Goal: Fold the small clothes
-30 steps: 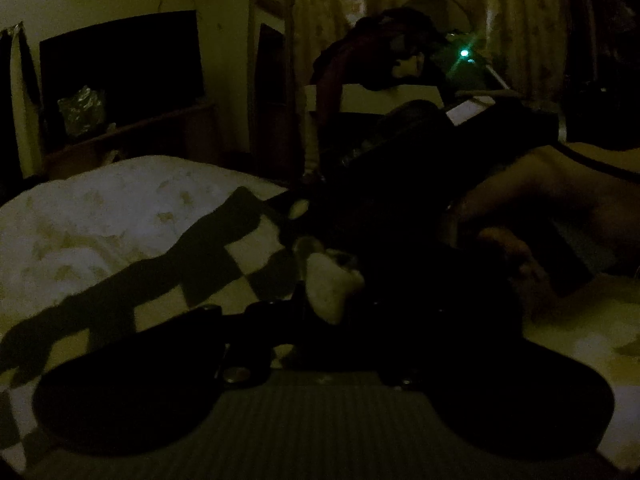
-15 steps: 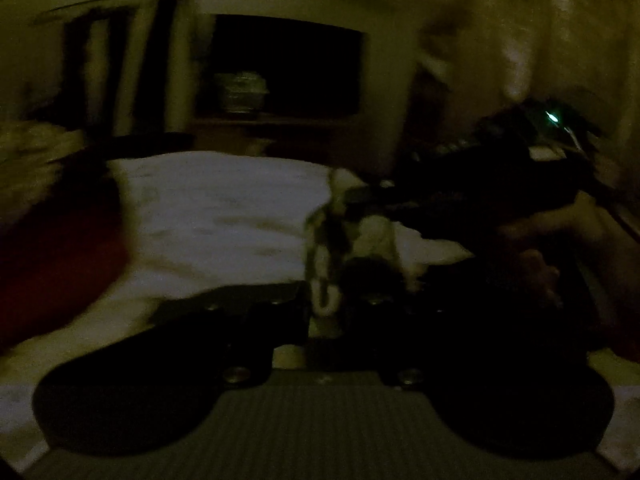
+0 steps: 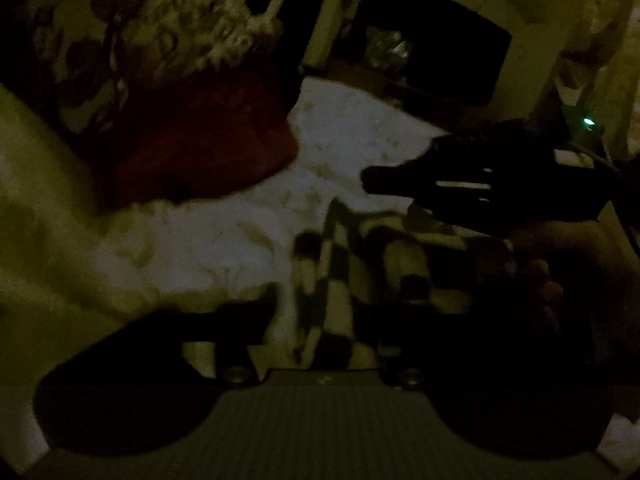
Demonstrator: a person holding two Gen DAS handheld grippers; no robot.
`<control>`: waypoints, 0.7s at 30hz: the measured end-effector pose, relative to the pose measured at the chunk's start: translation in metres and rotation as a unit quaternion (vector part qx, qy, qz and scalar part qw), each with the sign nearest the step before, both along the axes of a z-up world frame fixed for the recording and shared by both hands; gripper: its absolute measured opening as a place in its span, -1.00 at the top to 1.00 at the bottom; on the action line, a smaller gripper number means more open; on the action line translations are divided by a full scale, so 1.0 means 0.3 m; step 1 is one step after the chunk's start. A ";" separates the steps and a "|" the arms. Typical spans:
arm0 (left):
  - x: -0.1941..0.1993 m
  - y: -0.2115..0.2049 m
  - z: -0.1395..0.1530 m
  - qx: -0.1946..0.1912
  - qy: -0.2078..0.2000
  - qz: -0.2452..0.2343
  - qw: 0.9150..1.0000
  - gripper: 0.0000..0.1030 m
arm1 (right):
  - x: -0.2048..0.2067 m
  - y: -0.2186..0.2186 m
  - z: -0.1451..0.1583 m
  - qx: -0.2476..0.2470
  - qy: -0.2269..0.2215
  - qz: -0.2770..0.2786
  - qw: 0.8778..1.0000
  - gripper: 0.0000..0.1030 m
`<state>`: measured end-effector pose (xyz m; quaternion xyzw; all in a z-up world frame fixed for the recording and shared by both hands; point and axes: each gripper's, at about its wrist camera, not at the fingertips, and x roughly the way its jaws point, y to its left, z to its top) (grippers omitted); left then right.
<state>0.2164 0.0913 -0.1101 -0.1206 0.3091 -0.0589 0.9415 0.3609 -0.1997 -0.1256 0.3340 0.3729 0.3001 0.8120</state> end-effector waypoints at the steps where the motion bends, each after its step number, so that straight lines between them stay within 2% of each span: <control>1: -0.001 0.000 0.003 -0.004 -0.004 -0.006 1.000 -0.19 | 0.006 0.004 0.013 -0.002 -0.006 -0.001 1.000 0.96; 2: 0.006 -0.005 0.003 -0.012 -0.006 -0.017 1.000 -0.19 | 0.010 0.014 0.030 -0.024 -0.015 0.004 1.000 0.90; 3: 0.015 -0.015 0.001 -0.022 -0.005 -0.030 0.999 -0.19 | 0.010 0.019 0.047 -0.054 -0.026 0.011 0.998 0.72; 5: 0.025 -0.038 -0.008 -0.048 0.004 -0.059 0.997 -0.18 | -0.008 0.026 0.096 -0.111 -0.060 0.020 0.992 -0.07; 6: 0.032 -0.054 -0.015 -0.063 0.012 -0.072 0.995 -0.17 | -0.017 0.016 0.111 -0.120 -0.073 0.021 0.990 -0.29; 7: 0.045 -0.068 -0.026 -0.073 0.024 -0.083 0.994 -0.17 | -0.024 -0.004 0.120 -0.126 -0.082 0.021 0.988 -0.61; 8: 0.062 -0.088 -0.041 -0.068 0.035 -0.090 0.993 -0.17 | -0.031 -0.034 0.130 -0.139 -0.086 0.019 0.986 -0.72; 9: 0.074 -0.111 -0.057 -0.048 0.041 -0.087 0.994 -0.17 | -0.031 -0.061 0.134 -0.152 -0.084 0.017 0.985 -0.83; 10: 0.087 -0.134 -0.076 -0.020 0.045 -0.073 0.996 -0.17 | -0.028 -0.089 0.134 -0.169 -0.078 0.015 0.982 -0.86; 11: 0.096 -0.149 -0.094 -0.008 0.047 -0.066 0.997 -0.17 | -0.020 -0.106 0.131 -0.181 -0.072 0.008 0.981 -0.90; 13: 0.118 -0.164 -0.125 -0.027 0.053 -0.075 0.995 -0.13 | -0.009 -0.143 0.135 -0.195 -0.055 0.002 0.979 -1.00; 14: 0.133 -0.179 -0.138 -0.043 0.059 -0.087 0.994 0.03 | 0.002 -0.146 0.137 -0.200 -0.045 0.014 0.979 -1.00; 15: 0.144 -0.192 -0.147 -0.047 0.061 -0.095 0.993 0.28 | 0.008 -0.138 0.139 -0.211 -0.042 0.023 0.976 -1.00; 16: 0.153 -0.209 -0.155 -0.045 0.058 -0.098 0.992 0.37 | 0.014 -0.115 0.144 -0.232 -0.040 0.030 0.971 -1.00; 18: 0.163 -0.234 -0.170 -0.046 0.045 -0.091 0.994 0.68 | 0.032 -0.035 0.146 -0.292 -0.032 0.048 0.955 -1.00; 21: 0.144 -0.274 -0.163 -0.036 0.022 -0.091 0.995 0.72 | 0.060 0.104 0.128 -0.380 -0.011 0.078 0.922 -1.00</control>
